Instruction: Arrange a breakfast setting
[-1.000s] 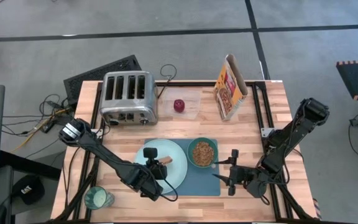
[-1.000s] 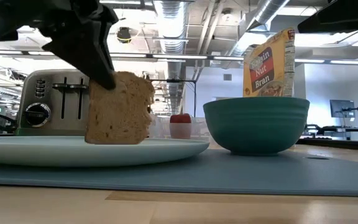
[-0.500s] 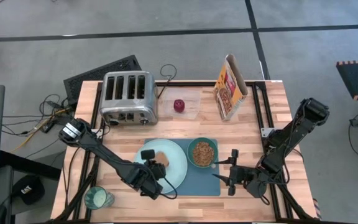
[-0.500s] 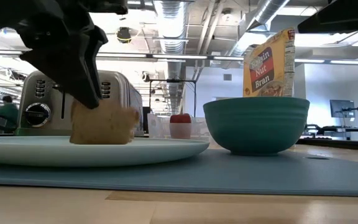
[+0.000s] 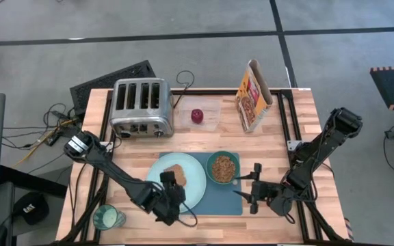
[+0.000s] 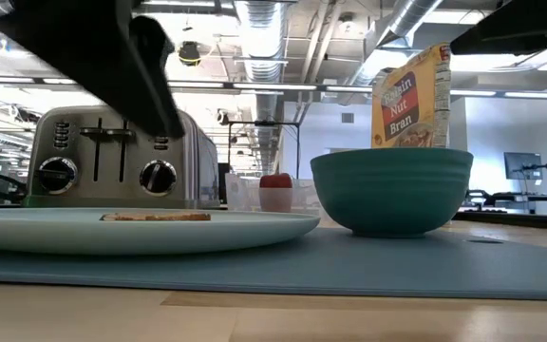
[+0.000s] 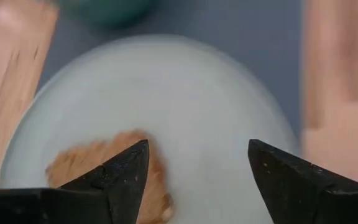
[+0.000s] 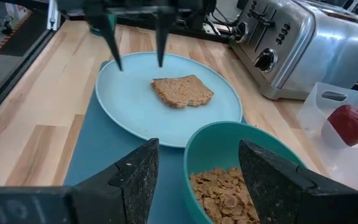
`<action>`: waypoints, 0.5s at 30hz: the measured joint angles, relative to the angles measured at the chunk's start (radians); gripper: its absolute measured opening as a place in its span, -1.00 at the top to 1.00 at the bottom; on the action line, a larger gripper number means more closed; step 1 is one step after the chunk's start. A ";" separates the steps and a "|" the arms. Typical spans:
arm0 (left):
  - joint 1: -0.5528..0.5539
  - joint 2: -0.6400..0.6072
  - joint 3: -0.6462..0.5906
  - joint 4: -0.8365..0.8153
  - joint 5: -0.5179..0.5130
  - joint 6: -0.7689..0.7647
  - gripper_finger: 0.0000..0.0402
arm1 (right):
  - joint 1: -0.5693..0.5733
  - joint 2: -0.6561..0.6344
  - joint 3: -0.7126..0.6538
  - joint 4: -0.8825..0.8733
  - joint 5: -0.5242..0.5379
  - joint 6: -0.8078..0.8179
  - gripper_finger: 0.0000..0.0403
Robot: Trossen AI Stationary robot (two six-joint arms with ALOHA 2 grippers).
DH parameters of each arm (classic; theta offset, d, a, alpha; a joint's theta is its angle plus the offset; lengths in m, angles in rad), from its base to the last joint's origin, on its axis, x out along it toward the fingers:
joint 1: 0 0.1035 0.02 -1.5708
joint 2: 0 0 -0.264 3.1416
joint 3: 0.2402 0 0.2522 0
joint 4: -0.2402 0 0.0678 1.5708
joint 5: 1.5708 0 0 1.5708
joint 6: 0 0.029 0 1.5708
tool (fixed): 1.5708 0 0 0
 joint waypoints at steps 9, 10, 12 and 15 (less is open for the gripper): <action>-0.055 -0.002 -0.041 0.188 -0.184 0.078 -0.30 | -0.039 0.000 0.000 0.050 -0.003 0.004 -0.24; -0.057 -0.002 -0.060 0.236 -0.194 0.083 -0.30 | -0.050 0.000 0.000 0.061 -0.004 -0.005 -0.24; -0.057 -0.002 -0.119 0.382 -0.189 0.122 -0.30 | -0.075 0.000 -0.001 0.086 -0.005 -0.023 -0.24; -0.055 -0.002 -0.220 0.603 -0.153 0.197 -0.30 | -0.127 0.000 -0.001 0.147 -0.057 -0.079 -0.24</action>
